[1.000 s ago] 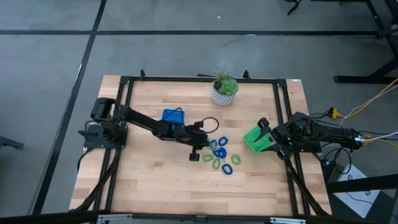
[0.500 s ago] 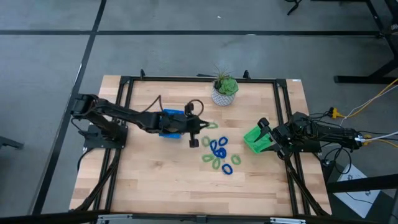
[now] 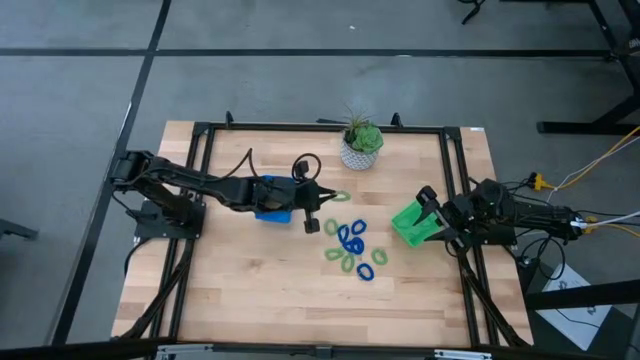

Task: Sort items
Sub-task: Put the green spring keychain into the green bin

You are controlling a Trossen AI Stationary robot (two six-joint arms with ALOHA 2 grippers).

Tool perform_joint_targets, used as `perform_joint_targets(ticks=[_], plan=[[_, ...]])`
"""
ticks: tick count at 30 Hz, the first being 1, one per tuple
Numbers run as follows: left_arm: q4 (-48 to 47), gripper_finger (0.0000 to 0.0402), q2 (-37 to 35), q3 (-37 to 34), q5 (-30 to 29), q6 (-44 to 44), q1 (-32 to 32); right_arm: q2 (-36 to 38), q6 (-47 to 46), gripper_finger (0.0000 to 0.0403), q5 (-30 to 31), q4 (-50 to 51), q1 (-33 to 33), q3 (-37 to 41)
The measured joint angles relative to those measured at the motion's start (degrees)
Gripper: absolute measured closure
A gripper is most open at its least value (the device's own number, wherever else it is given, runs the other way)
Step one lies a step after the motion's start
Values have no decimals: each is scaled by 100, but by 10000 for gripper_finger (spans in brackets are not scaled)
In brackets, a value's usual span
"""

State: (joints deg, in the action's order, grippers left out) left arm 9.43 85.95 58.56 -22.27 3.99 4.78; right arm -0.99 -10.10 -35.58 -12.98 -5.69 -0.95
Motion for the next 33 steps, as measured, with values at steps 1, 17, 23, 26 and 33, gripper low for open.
perform_joint_targets(ticks=[1, 17, 23, 26, 33], plan=[[6, 378, 0, 1, -41, -79, 0, 0, -102, 182, -1, -36, 0, 0], [-18, 376, 2, 1, -78, -426, 0, 0, -449, 182, 170, -1947, 0, 0], [-20, 375, 2, -1, -73, -343, 0, -2, -424, 182, 307, -2257, 50, 0], [-20, 375, 4, 1, -73, -335, 0, 0, -589, 182, 311, -2443, 121, 0], [-20, 375, 4, 1, -69, -325, 0, -47, -834, 182, 1642, -2432, 151, -1]])
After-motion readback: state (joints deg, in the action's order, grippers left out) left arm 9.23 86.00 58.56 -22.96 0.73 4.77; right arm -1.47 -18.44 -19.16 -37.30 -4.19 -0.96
